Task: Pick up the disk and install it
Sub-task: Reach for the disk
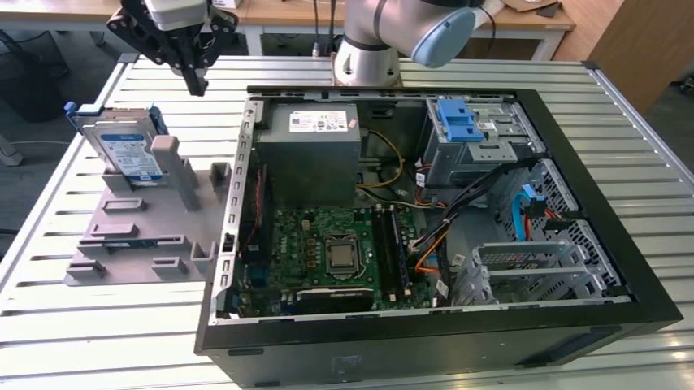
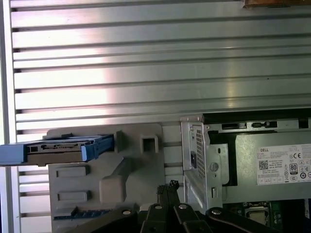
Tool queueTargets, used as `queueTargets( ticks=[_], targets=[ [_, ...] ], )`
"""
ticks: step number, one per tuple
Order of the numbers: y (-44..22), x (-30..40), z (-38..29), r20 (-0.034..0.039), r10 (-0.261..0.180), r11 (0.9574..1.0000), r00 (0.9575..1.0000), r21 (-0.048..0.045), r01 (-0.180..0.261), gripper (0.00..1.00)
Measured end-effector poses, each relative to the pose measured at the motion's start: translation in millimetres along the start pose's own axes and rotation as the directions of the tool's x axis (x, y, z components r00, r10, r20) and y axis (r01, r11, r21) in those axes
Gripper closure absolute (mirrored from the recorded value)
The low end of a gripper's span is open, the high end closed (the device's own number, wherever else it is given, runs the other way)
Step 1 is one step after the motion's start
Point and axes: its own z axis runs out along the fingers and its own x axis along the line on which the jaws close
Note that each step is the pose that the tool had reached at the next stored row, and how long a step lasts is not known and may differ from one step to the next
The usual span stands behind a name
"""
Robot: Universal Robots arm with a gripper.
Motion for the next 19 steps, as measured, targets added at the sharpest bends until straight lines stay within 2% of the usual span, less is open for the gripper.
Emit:
queueTargets(
  ticks=[19],
  targets=[
    [1.8, 16.9, 2.6, -0.0031, 0.000, 1.0000, 1.0000, 0.0002, 0.000, 0.89]
  ],
)
